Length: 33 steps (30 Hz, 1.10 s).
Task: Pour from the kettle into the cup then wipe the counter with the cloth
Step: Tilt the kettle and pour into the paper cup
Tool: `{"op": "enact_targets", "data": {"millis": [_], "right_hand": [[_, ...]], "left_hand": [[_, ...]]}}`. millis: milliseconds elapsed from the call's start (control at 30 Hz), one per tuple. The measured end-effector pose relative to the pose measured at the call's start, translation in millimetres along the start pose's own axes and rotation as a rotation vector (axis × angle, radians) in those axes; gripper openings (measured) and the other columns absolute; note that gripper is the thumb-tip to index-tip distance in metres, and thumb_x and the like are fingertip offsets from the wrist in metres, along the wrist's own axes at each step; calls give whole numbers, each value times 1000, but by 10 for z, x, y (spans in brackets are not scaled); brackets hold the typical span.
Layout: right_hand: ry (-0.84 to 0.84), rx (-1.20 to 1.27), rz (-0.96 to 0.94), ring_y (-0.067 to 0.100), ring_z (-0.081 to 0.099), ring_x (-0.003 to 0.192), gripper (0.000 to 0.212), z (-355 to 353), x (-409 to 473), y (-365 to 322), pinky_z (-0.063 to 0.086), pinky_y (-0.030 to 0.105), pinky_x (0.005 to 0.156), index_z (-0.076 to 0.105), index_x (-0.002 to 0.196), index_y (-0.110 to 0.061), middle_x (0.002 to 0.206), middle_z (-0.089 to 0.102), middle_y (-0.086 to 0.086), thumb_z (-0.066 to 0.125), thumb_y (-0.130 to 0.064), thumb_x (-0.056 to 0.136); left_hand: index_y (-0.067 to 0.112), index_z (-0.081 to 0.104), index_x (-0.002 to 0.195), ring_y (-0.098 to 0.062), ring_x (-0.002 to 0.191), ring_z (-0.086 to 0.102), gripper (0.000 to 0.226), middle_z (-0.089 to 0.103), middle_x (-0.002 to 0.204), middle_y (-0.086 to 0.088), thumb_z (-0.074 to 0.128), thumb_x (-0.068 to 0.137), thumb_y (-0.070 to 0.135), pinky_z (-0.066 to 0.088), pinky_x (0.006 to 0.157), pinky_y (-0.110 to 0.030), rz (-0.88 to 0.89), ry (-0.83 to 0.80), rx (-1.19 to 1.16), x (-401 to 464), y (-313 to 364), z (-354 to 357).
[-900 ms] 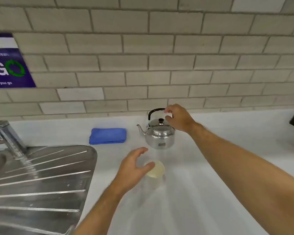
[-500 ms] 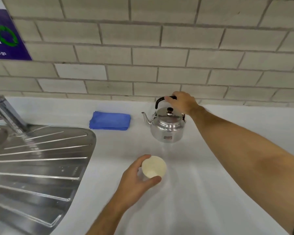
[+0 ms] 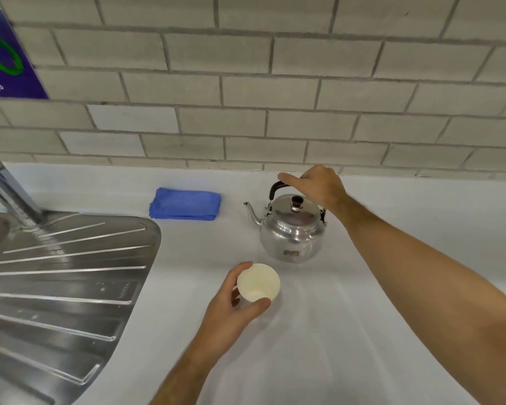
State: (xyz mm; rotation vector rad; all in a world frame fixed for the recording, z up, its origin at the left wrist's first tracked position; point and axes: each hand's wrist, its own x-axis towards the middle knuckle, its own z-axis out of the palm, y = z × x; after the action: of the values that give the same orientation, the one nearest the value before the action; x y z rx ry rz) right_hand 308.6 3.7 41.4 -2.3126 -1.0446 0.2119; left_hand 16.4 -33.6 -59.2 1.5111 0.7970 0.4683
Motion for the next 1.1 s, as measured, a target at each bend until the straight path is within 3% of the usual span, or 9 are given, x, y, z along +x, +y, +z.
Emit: {"op": "enact_targets", "data": {"millis": [100,267,467,667,933,1100], "right_hand": [[-14,51,53,12,19,33,81,-153,-217,68,21,30,49,18,38,-18,35,17,-10,64,-82,55],[-36,79,45,12,15,38,82,-513,-642,121,15,33,53,13,45,-21,42,13,-9,70,-79,54],[-58,-54,16,14,16,44,80,-861,-1071,63,14,33,54,15,47,-20,45,12,-8,68,-79,55],[-79,-230,-65,13,19,39,78,-928,-1312,-6,20,30,51,17,45,-18,40,17,-8,63,-79,59],[-77,-379,-129,15,20,40,77,-845,-1438,-141,22,32,48,20,42,-17,38,16,-6,60,-80,56],[-74,-452,-180,15,23,41,76,-821,-1479,-193,24,30,46,23,42,-15,35,19,-4,59,-81,55]], "left_hand": [[54,49,122,-15,116,57,67,58,125,11,80,64,37,49,100,-36,-9,-21,-37,10,8,6],[55,50,119,-9,111,59,62,61,119,11,79,74,23,49,84,-21,-21,-49,-86,17,1,-8],[56,48,117,-10,113,57,64,59,121,11,78,65,34,47,85,-26,-28,-62,-120,-24,35,1],[58,48,114,-12,115,55,60,58,122,9,78,74,25,46,82,-26,-33,-83,-139,-13,37,-5],[57,46,119,-13,114,56,62,58,123,10,77,76,24,48,97,-36,-39,-81,-134,-20,37,-11],[61,45,115,-7,110,54,61,57,119,17,77,76,27,48,90,-32,-47,-89,-142,-18,29,-15]]}}
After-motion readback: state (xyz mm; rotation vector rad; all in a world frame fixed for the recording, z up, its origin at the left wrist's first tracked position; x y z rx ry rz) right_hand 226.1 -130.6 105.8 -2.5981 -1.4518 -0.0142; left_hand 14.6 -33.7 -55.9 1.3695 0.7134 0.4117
